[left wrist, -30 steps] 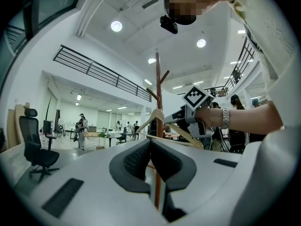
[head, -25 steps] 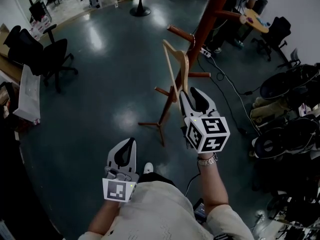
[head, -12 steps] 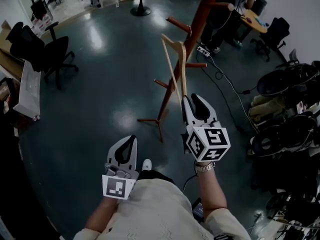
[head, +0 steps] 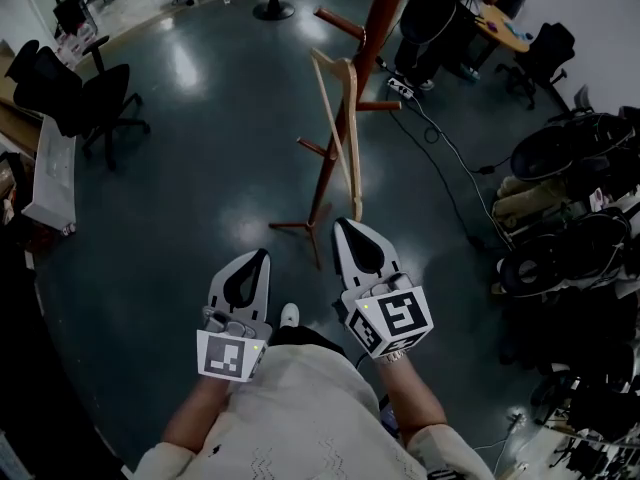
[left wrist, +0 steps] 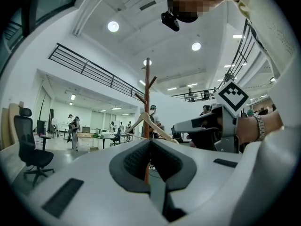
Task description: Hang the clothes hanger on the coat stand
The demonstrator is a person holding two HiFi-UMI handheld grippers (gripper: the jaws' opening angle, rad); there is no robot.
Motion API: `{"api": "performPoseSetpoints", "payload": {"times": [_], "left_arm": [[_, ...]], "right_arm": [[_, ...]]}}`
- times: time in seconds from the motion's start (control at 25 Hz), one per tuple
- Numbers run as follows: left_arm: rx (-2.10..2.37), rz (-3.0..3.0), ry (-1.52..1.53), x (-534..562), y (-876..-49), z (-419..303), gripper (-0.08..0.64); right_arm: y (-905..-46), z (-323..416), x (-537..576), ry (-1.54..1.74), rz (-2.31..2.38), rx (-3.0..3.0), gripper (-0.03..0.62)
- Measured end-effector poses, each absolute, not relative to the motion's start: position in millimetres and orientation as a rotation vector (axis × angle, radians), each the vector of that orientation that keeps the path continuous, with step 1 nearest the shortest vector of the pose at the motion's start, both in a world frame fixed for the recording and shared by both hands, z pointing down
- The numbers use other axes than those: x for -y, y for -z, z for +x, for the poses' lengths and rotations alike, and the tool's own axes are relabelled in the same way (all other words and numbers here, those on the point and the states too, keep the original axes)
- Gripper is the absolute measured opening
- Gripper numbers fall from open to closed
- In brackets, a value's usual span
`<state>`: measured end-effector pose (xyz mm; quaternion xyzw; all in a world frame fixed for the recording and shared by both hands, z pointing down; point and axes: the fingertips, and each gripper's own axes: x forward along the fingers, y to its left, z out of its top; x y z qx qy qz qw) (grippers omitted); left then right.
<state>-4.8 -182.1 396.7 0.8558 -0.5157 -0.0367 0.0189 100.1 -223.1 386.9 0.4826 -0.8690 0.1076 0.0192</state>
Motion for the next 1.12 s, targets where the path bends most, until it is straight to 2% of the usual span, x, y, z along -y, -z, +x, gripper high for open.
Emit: {"api": "performPoseSetpoints", "payload": {"times": [0.16, 0.48, 1.12], "left_arm": [[1.585, 2.664, 0.111, 181.6, -399.0, 3.5, 0.012], [1.581, 2.649, 0.127, 178.0, -399.9, 7.4, 0.012], [1.555, 2.639, 0.080, 188.1, -404.2, 14.6, 0.012]], "right_arm": [[-399.7, 78.3, 202.5, -0.373, 1.373, 2.773, 0.018], [-408.1, 41.3, 173.0, -0.253, 1.132, 2.899, 0.018], [-411.7, 44.2, 180.8, -0.296, 1.195, 2.950, 0.018]]}}
